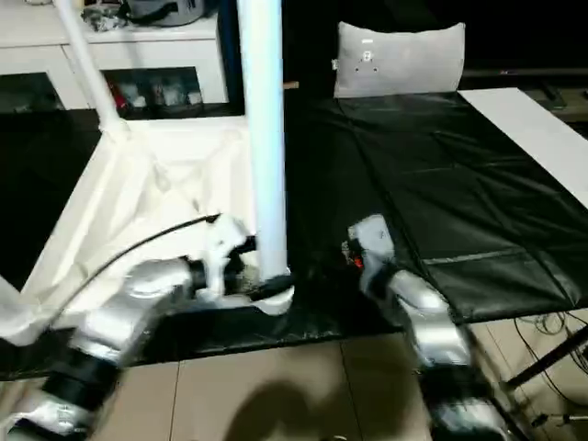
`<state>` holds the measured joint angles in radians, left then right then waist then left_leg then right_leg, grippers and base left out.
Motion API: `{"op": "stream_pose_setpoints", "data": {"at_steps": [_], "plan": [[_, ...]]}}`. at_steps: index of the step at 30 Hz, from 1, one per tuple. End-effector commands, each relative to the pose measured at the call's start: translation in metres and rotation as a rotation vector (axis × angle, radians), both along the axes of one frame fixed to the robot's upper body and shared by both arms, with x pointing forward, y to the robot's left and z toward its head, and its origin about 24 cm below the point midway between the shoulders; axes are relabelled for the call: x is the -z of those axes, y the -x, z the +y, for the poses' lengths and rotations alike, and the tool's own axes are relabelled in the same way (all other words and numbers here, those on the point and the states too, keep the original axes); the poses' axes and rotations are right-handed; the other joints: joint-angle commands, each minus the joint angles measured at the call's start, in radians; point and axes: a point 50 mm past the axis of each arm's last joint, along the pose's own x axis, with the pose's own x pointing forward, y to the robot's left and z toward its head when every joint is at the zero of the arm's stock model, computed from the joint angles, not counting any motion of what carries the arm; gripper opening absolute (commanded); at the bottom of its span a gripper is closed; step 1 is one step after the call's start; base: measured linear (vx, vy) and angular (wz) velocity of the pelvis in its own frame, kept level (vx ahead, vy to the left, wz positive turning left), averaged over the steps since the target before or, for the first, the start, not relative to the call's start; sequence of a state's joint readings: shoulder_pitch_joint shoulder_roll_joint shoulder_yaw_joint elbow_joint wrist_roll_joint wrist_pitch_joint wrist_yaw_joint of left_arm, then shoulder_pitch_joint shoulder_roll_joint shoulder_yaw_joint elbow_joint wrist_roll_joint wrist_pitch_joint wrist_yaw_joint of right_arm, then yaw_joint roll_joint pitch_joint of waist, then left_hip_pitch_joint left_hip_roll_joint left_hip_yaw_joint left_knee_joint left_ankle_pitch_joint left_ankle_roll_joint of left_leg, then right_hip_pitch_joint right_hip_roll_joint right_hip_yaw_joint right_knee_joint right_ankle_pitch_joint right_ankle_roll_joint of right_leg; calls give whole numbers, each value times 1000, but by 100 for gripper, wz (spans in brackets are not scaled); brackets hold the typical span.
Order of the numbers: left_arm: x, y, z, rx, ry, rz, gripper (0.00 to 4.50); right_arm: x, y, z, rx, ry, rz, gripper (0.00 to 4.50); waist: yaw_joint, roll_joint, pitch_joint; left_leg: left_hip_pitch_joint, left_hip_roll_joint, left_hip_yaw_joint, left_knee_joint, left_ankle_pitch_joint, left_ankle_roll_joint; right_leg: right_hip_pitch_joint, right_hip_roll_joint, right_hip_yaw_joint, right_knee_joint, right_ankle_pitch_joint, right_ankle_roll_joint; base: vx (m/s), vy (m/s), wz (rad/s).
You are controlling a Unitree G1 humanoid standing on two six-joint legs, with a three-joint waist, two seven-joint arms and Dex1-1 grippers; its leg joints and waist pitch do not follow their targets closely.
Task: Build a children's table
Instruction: Rotate table base
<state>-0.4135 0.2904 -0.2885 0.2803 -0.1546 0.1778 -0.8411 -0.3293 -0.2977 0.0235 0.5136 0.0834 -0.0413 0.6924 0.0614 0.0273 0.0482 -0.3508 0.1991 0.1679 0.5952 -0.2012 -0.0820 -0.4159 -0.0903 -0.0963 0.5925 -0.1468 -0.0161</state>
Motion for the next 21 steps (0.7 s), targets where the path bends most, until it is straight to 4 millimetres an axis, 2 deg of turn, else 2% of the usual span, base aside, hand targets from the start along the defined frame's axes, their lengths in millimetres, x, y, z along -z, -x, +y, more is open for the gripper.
{"op": "stream_pose_setpoints", "data": {"at_steps": [1, 6, 7, 10, 13, 14, 15, 16, 17, 21], "plan": [[8, 2, 15, -13, -73, 33, 447, -5, 4, -2, -47, 29, 0, 450, 8, -1, -54, -7, 18, -8, -81, -306, 45, 53, -48, 37, -98, -508, -96, 0, 0, 0], [6, 7, 23, 38, -100, 18, 447, -10, 12, -15, -69, 57, 16, 450, 8, 5, -53, -6, 17, -8, -82, -315, 47, 52, -48, 37, -103, -517, -95, 0, 0, 0], [6, 9, 25, 52, -104, 18, 447, -12, 14, -18, -77, 63, 22, 450, 9, 3, -56, -9, 19, -9, -82, -302, 50, 56, -49, 39, -96, -490, -103, 0, 0, 0], [5, 7, 36, 50, -153, 5, 447, -18, 22, -28, -118, 96, 41, 450, 15, 6, -55, -8, 21, -7, -82, -284, 59, 56, -46, 41, -91, -443, -122, 0, 0, 0], [5, 9, 38, 78, -183, -1, 447, -22, 26, -29, -139, 95, 43, 450, 23, 10, -58, -8, 22, -6, -82, -260, 61, 59, -48, 42, -88, -401, -134, 0, 0, 0], [5, 10, 38, 106, -191, 3, 447, -24, 28, -30, -153, 94, 47, 450, 24, 5, -58, -9, 22, -5, -82, -253, 63, 60, -49, 43, -87, -388, -139, 0, 0, 0], [5, 12, 39, 127, -195, 15, 447, -25, 29, -30, -163, 92, 51, 450, 28, 6, -59, -8, 23, -5, -82, -245, 65, 60, -50, 44, -85, -382, -144, 0, 0, 0], [6, 13, 40, 144, -206, 42, 430, -26, 31, -29, -185, 85, 60, 450, 29, 3, -59, -9, 23, -4, -82, -241, 65, 60, -50, 44, -85, -381, -145, 0, 0, 0], [7, 13, 41, 145, -209, 48, 420, -26, 32, -28, -192, 82, 63, 450, 33, 6, -59, -7, 24, -4, -82, -242, 65, 60, -50, 45, -83, -381, -148, 0, 0, 0], [9, 11, 44, 150, -223, 81, 401, -30, 36, -24, -249, 69, 76, 450, 37, 5, -56, -6, 24, -4, -82, -252, 58, 59, -52, 44, -87, -403, -146, 0, 0, 0]]}}
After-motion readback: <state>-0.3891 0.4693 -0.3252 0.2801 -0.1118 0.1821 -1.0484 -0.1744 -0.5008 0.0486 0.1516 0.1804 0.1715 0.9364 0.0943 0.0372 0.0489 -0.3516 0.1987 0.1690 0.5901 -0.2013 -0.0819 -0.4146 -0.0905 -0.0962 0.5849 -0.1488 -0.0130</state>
